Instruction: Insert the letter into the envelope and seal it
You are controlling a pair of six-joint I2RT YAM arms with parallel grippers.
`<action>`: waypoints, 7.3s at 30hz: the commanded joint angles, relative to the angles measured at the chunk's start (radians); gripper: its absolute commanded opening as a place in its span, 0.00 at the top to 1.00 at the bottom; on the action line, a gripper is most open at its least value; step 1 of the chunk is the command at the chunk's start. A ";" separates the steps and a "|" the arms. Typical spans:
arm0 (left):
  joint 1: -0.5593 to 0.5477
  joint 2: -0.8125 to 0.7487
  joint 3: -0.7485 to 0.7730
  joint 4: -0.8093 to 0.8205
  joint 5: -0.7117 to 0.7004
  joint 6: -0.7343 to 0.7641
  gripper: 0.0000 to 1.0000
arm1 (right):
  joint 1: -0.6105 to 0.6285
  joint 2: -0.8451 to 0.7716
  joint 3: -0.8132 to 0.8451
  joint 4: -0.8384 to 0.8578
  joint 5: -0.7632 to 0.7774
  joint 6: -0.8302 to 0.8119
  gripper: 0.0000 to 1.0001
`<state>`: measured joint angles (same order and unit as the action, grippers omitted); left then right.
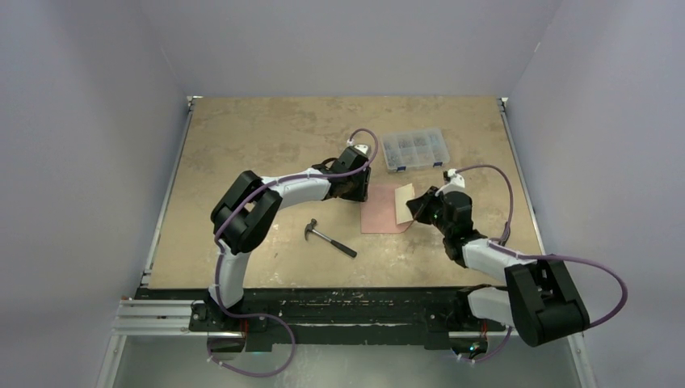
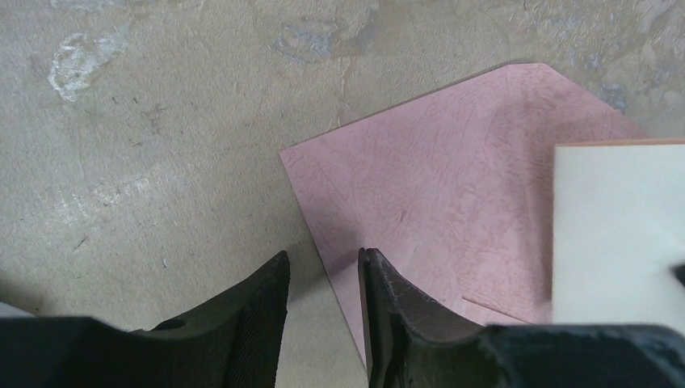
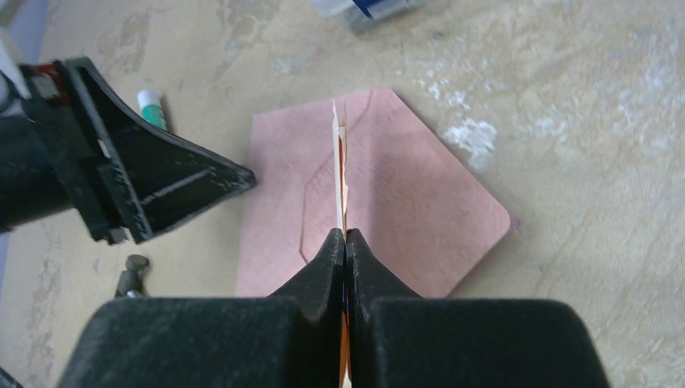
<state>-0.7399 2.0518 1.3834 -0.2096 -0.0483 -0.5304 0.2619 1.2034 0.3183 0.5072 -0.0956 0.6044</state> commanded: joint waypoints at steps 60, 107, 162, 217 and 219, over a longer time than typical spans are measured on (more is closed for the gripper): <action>-0.001 -0.105 -0.263 0.119 0.257 -0.348 0.73 | 0.096 0.385 -0.089 0.300 0.097 0.556 1.00; -0.004 -0.079 -0.241 0.162 0.140 -0.234 0.65 | 0.128 0.367 0.134 -0.220 0.175 0.327 1.00; -0.131 0.255 0.179 -0.111 -0.410 -0.025 0.24 | 0.143 0.324 0.097 -0.202 0.166 0.280 1.00; 0.045 0.099 0.037 -0.049 0.166 -0.039 0.57 | 0.137 0.352 0.271 -0.322 0.125 0.163 0.63; 0.045 0.100 0.030 -0.068 0.176 -0.040 0.57 | 0.135 0.383 0.281 -0.308 0.106 0.168 0.68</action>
<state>-0.6979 2.1315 1.4433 -0.0898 0.0875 -0.5995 0.3969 1.5188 0.5774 0.2329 0.0330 0.7582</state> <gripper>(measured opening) 0.429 0.355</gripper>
